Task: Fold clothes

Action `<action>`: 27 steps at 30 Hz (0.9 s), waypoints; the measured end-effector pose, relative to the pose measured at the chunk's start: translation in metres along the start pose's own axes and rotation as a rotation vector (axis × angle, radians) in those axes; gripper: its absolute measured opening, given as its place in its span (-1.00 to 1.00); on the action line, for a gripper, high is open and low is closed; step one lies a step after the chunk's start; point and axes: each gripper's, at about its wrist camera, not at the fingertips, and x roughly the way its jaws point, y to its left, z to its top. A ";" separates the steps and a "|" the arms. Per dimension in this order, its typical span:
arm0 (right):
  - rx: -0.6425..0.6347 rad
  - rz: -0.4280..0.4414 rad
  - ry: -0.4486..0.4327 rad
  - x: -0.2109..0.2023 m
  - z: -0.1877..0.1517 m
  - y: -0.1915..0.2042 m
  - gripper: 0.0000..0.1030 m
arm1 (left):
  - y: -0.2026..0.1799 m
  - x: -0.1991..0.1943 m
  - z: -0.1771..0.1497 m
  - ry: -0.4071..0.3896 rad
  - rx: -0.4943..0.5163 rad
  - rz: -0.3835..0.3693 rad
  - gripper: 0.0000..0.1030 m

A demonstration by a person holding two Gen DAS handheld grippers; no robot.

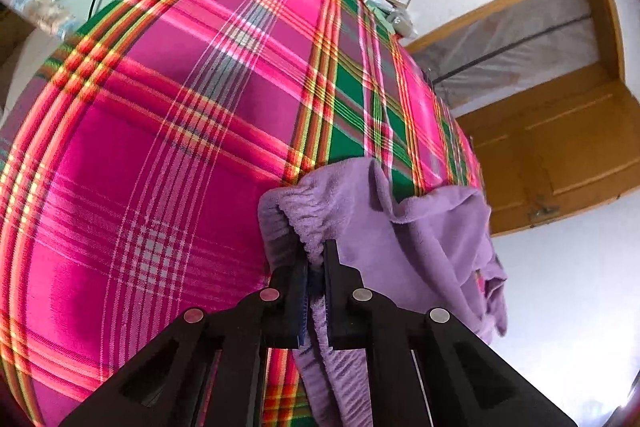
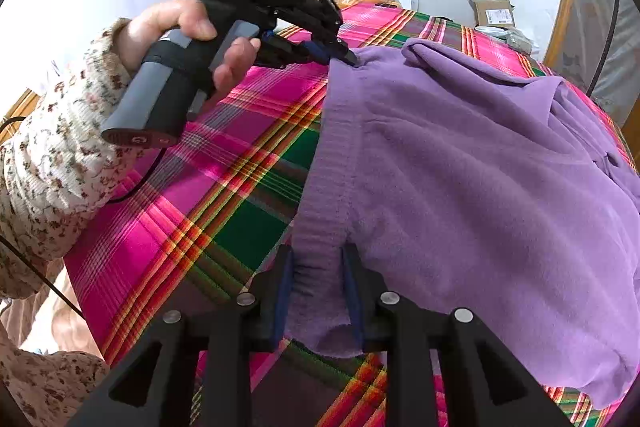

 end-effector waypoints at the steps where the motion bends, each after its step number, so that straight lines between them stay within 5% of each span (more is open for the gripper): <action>1: 0.002 -0.002 -0.003 0.000 0.000 -0.001 -0.50 | -0.001 -0.001 -0.001 0.002 0.001 0.005 -0.86; 7: 0.018 -0.010 -0.022 0.003 0.000 -0.005 -0.49 | -0.003 -0.015 -0.025 0.037 -0.001 0.039 -0.42; 12: 0.028 -0.017 -0.041 0.003 -0.002 -0.005 -0.48 | 0.011 -0.032 -0.055 0.078 -0.073 -0.021 -0.39; 16: 0.038 -0.022 -0.055 0.002 -0.005 -0.004 -0.47 | 0.018 -0.034 -0.079 0.132 -0.160 -0.125 -0.13; 27: 0.046 -0.015 -0.088 -0.002 -0.012 -0.002 -0.45 | 0.006 -0.017 -0.104 0.176 -0.228 -0.206 -0.13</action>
